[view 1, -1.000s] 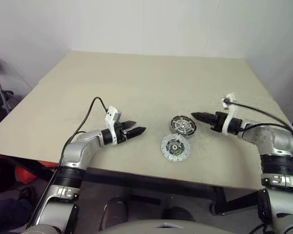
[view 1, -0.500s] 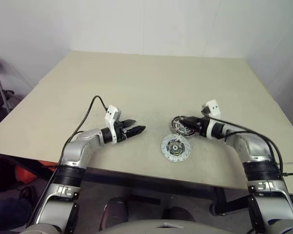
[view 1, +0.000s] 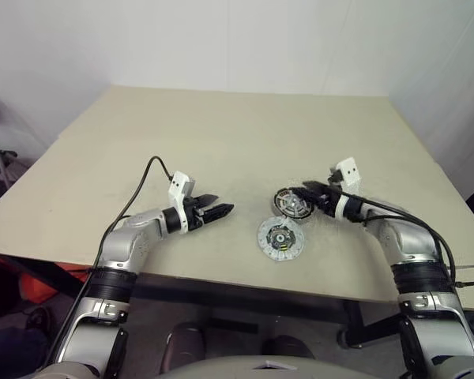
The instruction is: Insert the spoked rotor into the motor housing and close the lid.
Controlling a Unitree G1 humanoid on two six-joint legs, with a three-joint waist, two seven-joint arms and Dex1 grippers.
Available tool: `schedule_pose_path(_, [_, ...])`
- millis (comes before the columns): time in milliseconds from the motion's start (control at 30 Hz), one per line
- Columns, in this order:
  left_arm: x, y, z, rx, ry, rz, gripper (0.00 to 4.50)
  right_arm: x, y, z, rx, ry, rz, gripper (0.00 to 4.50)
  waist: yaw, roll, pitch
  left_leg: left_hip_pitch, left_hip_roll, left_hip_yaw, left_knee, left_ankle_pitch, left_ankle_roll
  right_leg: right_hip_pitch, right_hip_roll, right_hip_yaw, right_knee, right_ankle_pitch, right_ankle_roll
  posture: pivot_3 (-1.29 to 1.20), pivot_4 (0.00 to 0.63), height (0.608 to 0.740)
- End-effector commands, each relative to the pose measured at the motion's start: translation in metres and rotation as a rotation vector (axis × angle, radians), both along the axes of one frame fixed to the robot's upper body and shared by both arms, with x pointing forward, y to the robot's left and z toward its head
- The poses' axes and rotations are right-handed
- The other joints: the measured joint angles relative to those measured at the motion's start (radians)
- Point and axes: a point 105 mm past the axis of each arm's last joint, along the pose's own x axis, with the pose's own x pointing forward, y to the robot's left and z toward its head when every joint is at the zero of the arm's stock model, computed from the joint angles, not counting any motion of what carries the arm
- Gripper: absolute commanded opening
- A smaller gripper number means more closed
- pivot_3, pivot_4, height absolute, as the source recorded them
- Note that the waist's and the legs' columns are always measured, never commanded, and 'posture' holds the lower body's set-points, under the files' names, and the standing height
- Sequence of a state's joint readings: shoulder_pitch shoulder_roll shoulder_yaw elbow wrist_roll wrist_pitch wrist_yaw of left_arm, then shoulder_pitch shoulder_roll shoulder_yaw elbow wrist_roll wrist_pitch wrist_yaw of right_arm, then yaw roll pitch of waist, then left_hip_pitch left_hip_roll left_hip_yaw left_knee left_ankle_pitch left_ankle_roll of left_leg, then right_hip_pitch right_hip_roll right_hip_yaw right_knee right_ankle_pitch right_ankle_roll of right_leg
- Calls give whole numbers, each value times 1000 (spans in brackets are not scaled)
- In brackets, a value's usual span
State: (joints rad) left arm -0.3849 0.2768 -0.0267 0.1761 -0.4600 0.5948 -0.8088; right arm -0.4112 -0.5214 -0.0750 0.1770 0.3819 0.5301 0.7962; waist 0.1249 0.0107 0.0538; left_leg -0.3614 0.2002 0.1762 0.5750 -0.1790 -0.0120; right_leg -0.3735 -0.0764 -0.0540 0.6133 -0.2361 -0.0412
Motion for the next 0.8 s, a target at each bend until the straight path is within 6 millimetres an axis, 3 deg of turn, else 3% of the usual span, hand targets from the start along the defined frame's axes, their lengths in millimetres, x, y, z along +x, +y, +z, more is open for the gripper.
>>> schedule_pose_path(33, [5, 1, 13, -14, -52, 10, 3805, -6, 7, -2, -26, -27, 37, 2286, 0, 0, 0, -1, 0, 0, 0, 0, 0, -1, 0, 0, 0, 0, 0, 0, 0, 740])
schedule_pose_path(200, [9, 5, 15, -19, -55, 36, 3805, -15, 12, -34, -87, 44, 34, 2286, -2, 1, 0, -8, -1, 0, 0, 0, 0, -5, 0, 0, -3, 0, 0, 0, 0, 740])
schedule_pose_path(300, [9, 7, 14, -18, -54, 45, 3805, -13, 13, -33, -97, 30, 31, 2286, -3, 0, 0, -5, -1, 0, 1, 0, 0, -3, 0, 0, -3, 0, 0, 0, 0, 740])
schedule_pose_path(367, [10, 9, 14, -17, -54, 50, 3805, -9, 15, -18, -86, -12, 56, 2286, -3, 1, 0, -4, -1, 0, 1, -1, 2, -2, 0, 0, -3, 0, 0, 0, 0, 740])
schedule_pose_path(500, [12, 10, 14, -17, -55, 56, 3805, -6, 21, 30, -66, -140, 154, 2286, -3, 2, 0, -4, -1, 0, 1, -1, 1, -2, 0, 0, -3, 0, 1, 0, 0, 740])
schedule_pose_path(600, [13, 9, 15, -18, -56, 56, 3805, -10, 21, 60, -176, -231, 281, 2286, -1, 2, 1, -5, -1, 0, 1, -1, 2, -3, 0, 0, -2, 0, 0, 0, 0, 740])
schedule_pose_path(700, [14, 7, 14, -19, -56, 52, 3805, -14, 15, 68, -388, -286, 398, 2286, 4, 2, 0, -6, -1, 0, 1, -1, 1, -3, 0, 0, -3, 0, 0, 0, 0, 740])
schedule_pose_path(800, [14, 5, 12, -21, -55, 50, 3805, -23, 6, 62, -619, -293, 543, 2286, 4, 1, 1, -7, -1, 0, 1, -1, 2, -2, 0, 0, -4, 0, 0, 0, 0, 740])
